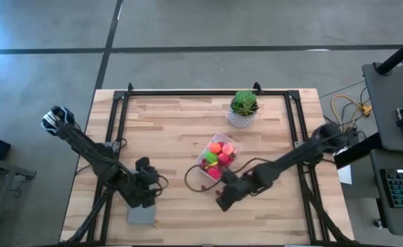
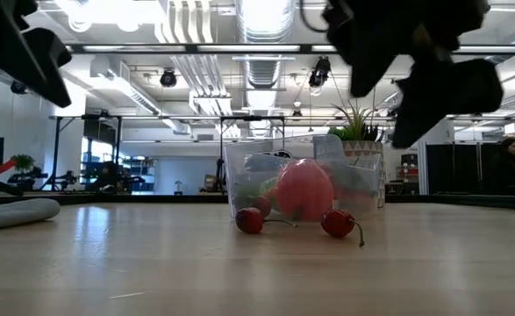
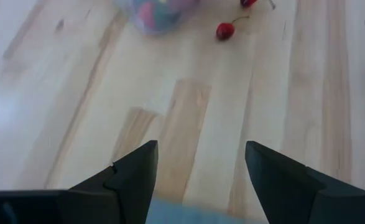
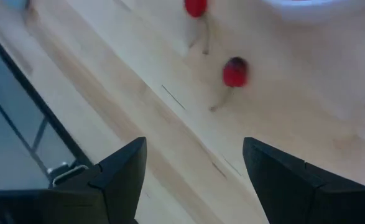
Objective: Pick and placing Produce into tupperware
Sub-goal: Put the red cherry into the transparent bin
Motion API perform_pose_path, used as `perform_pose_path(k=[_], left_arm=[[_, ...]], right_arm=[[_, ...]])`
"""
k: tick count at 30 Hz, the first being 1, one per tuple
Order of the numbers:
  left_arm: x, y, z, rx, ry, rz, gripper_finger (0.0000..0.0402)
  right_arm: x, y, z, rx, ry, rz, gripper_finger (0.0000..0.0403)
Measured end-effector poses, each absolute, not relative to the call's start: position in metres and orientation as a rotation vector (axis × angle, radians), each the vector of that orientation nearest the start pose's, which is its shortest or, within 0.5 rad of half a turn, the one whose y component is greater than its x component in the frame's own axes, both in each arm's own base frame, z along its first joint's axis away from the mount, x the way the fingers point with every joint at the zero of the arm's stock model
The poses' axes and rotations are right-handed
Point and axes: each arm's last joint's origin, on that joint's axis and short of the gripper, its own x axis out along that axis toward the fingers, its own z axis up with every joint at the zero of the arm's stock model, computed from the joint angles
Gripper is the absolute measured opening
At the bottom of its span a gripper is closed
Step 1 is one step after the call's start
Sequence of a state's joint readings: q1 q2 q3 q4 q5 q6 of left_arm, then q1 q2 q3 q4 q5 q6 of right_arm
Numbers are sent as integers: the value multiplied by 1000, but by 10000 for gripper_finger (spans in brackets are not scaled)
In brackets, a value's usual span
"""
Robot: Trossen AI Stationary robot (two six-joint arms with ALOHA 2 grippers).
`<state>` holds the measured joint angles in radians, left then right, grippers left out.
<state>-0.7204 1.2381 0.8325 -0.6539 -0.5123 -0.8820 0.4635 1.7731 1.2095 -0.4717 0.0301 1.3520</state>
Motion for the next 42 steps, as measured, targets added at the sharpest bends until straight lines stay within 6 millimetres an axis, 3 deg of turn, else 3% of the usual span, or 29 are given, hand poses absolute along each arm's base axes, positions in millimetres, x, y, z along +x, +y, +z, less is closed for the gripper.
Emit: perform_pose_path(k=[4,10,17,21,29,42], left_arm=[[172,-134,226,-211,848,192,228],[169,-132,222,-158,869,189,228],[167,-130,213,-96,887,181,228],[165,-130,211,-89,892,179,228],[164,-131,209,-87,890,168,228],[164,-131,209,-82,886,173,228]], right_arm=[[345,166,189,928,1133,-386,258],[359,170,182,836,1228,-505,258],[383,172,157,795,1263,-535,258],[386,169,150,772,1319,-617,258],[386,166,155,782,1315,-679,255],[390,155,152,775,1291,-705,195]])
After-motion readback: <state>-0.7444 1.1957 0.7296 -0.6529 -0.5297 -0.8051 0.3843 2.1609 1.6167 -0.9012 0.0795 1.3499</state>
